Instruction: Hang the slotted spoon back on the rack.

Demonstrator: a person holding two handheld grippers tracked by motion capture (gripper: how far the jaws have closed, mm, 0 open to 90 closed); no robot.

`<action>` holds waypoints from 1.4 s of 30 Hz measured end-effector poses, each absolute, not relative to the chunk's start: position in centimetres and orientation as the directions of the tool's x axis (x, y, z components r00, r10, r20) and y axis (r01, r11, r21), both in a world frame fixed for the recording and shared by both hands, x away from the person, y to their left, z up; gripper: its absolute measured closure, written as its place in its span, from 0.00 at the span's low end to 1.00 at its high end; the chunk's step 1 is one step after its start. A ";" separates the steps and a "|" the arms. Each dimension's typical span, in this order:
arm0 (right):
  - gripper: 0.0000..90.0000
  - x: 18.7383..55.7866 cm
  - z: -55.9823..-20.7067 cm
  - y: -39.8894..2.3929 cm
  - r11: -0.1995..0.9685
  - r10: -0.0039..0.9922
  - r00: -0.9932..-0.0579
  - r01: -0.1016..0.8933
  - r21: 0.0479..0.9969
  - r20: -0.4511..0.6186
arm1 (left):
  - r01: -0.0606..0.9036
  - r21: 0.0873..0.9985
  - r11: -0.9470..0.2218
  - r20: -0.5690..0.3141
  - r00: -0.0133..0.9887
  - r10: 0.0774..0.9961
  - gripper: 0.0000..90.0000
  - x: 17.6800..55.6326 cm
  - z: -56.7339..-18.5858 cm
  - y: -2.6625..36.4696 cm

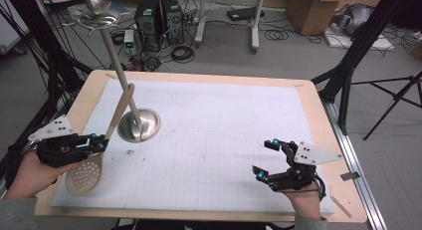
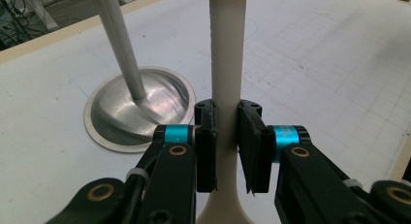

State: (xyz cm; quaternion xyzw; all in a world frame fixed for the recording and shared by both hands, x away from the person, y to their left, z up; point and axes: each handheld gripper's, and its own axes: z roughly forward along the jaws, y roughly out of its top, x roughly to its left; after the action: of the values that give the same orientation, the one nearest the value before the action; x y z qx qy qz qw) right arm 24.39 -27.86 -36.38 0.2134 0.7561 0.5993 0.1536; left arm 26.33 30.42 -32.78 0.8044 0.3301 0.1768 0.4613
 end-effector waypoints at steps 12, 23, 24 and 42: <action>0.14 24.3 -36.3 -27.7 0.194 0.506 -0.862 0.137 0.971 0.020 | 0.352 0.878 -0.323 -0.032 0.718 0.696 0.86 27.0 -31.1 32.4; 0.14 24.4 -36.3 -27.6 0.197 0.503 -0.864 0.143 0.970 0.025 | 0.327 0.891 -0.315 -0.016 0.716 0.698 0.86 27.4 -29.3 33.5; 0.14 24.4 -36.3 -27.6 0.197 0.503 -0.864 0.143 0.970 0.025 | 0.325 0.892 -0.315 -0.014 0.716 0.698 0.86 27.4 -29.2 33.7; 0.14 24.5 -36.3 -27.6 0.201 0.499 -0.867 0.137 0.970 0.019 | 0.323 0.900 -0.292 -0.015 0.694 0.720 0.86 27.4 -27.8 36.5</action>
State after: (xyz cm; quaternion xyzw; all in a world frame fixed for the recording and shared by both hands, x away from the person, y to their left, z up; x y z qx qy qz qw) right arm 24.48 -27.57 -36.34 0.2092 0.7600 0.5964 0.1516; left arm 27.42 36.45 -27.84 0.7781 0.3352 0.2018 0.4914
